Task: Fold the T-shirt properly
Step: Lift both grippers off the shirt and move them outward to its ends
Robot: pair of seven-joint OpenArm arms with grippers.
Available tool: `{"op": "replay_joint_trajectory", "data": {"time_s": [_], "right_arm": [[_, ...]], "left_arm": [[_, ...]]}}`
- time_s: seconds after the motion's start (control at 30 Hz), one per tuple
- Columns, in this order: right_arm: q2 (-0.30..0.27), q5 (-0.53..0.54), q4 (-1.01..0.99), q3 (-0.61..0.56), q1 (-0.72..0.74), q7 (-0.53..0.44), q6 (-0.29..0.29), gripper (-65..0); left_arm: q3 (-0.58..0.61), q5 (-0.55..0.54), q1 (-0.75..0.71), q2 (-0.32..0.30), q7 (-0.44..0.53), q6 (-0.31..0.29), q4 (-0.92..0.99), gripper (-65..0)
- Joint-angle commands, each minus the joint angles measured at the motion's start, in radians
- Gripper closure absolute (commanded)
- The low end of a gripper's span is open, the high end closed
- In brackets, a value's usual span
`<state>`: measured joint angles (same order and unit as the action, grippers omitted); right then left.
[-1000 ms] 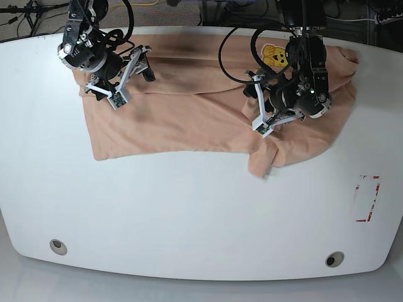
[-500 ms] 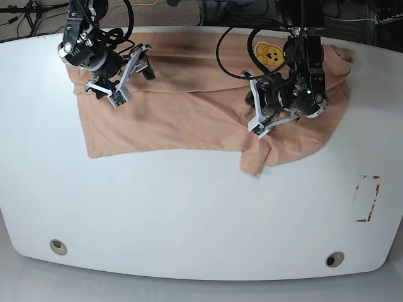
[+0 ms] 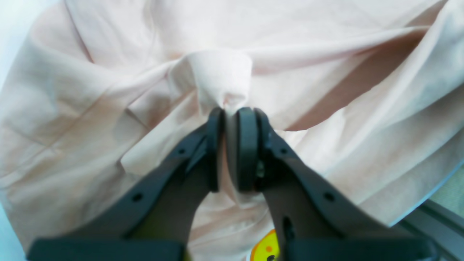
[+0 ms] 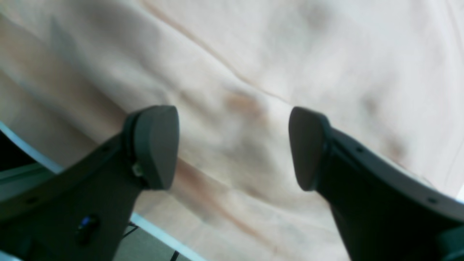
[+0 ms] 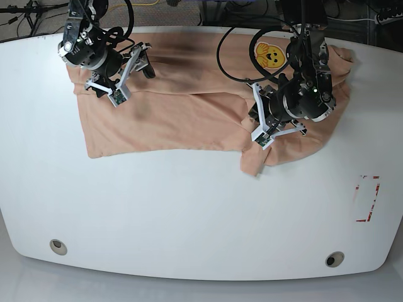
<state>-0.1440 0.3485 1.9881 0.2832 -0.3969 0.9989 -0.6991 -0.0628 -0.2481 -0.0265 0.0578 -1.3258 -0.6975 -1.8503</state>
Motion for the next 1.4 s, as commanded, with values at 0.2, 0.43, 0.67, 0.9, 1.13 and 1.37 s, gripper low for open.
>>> {"op": "replay_joint_trajectory", "data": {"time_s": [0.2,0.43,0.67,0.9,1.13,1.37], "right_arm": [[-0.006,0.019,0.017,0.004,0.003,-0.021,0.001,-44.4],[-0.006,0.019,0.017,0.004,0.003,-0.021,0.001,-44.4],[-0.004,0.019,0.017,0.004,0.003,-0.021,0.001,-44.4],[-0.004,0.011,0.020,0.004,0.013,-0.022,0.001,-44.4],[-0.004,0.010,0.015,0.123,0.095,-0.022,0.001,-45.0],[-0.029,0.008,-0.029,0.209,0.226,-0.022,0.001,-45.3]], "left_arm": [[0.042,-0.010,0.063,0.004,0.013,-0.001,-0.022,-5.4],[0.053,-0.003,0.109,0.044,0.013,-0.001,-0.019,-5.7],[0.054,-0.003,0.125,0.050,-0.010,-0.001,-0.016,-18.7],[0.031,-0.009,0.136,0.046,-0.039,-0.001,-0.033,-31.8],[-0.124,-0.010,0.133,0.003,-0.062,-0.001,-0.071,-32.4],[-0.256,-0.010,0.132,-0.063,-0.064,-0.001,-0.073,-32.4]]}}
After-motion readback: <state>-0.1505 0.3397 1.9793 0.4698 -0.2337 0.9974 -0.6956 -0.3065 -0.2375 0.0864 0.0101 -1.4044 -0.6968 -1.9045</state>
